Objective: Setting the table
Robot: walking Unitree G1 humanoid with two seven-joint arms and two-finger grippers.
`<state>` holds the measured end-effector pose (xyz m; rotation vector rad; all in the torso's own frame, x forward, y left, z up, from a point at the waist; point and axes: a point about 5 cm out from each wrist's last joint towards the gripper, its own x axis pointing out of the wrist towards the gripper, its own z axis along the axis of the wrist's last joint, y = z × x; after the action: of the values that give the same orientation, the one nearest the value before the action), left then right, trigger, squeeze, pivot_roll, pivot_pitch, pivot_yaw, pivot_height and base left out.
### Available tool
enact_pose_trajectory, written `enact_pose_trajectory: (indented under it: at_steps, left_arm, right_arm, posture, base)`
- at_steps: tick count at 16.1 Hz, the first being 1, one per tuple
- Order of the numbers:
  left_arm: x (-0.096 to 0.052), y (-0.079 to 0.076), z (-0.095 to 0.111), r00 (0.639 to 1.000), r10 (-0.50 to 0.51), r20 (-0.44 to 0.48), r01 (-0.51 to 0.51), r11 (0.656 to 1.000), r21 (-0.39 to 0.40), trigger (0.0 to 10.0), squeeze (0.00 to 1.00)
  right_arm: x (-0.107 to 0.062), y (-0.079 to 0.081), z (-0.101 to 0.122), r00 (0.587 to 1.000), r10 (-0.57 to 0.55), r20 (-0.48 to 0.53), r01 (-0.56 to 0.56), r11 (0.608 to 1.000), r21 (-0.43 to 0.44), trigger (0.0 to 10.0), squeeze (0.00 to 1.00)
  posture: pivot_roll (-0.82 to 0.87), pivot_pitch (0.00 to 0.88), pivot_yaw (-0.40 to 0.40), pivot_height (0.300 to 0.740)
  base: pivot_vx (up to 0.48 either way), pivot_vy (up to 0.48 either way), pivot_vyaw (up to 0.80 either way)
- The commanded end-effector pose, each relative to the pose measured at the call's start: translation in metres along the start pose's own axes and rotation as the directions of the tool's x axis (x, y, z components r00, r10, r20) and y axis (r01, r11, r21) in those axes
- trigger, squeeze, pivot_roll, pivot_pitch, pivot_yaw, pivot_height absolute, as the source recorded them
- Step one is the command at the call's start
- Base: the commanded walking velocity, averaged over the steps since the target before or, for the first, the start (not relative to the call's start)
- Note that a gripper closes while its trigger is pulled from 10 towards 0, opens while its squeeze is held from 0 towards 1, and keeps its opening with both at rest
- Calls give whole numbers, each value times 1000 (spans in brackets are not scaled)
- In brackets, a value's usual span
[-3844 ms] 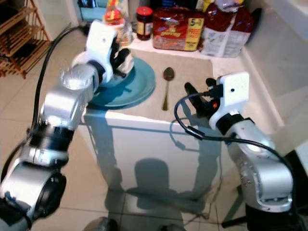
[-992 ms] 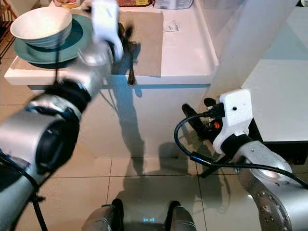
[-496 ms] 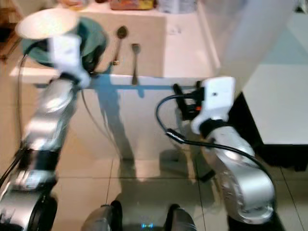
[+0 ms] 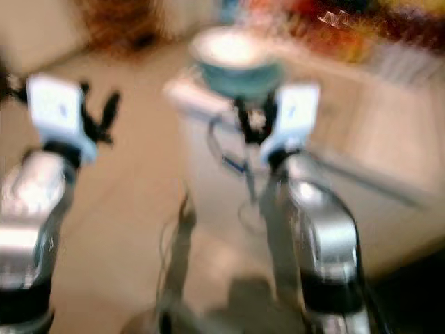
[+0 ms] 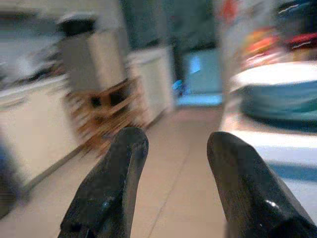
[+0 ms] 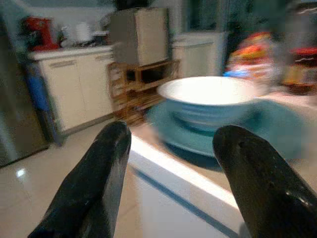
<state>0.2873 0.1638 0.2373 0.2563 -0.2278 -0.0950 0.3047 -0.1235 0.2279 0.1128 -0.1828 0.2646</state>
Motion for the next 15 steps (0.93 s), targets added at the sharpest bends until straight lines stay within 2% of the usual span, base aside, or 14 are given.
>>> enact_pose_trajectory:
  at_steps: [1,4,6,7,11,12,13,14,15]
  left_arm:
    - [0,-4,-1,1000,-3,-17,3,1000,4,10000,0]
    - [-6,-13,-11,997,-59,-56,58,998,-16,10000,0]
    - [-6,-15,-8,996,-71,-49,70,997,-28,10000,0]
    - [-6,-16,-7,996,-78,-47,76,997,-33,10000,0]
    - [-5,-20,-5,996,-84,-38,82,996,-48,10000,0]
    - [-6,-22,-5,995,-98,-34,95,993,-65,10000,0]
    - [-8,-28,-4,991,-131,-25,128,986,-108,10000,0]
    - [-9,-33,-4,984,-177,-25,174,980,-95,10000,0]
    - [-10,-35,-3,978,-206,-19,203,974,-96,10000,0]
  right_arm:
    - [0,-9,4,999,-49,23,50,999,-12,10000,0]
    - [7,-21,15,990,-123,70,122,992,10,10000,0]
    - [12,-25,25,990,-107,95,109,994,-15,10000,0]
    - [16,-26,30,990,-96,100,96,995,8,10000,0]
    - [24,-38,43,986,-130,102,129,991,18,10000,0]
    - [24,-45,46,981,-164,104,162,986,20,10000,0]
    - [24,-56,49,976,-203,83,202,979,28,10000,0]
    - [24,-63,48,976,-218,25,217,976,28,10000,0]
    - [23,-69,48,972,-234,-2,234,972,27,10000,1000]
  posture:
    - [26,79,-33,740]
    - [18,83,-27,740]
    - [17,82,-31,740]
    - [17,80,-35,740]
    - [15,76,-42,740]
    - [14,75,-45,740]
    - [13,74,-48,740]
    - [11,74,-48,740]
    - [9,75,-50,740]
  base:
    - [349,0,800]
    - [354,0,181]
    - [384,0,0]
    - [382,0,0]
    - [390,0,-800]
    - [371,0,0]
    - [0,0,0]
    - [0,0,0]
    - [0,0,0]
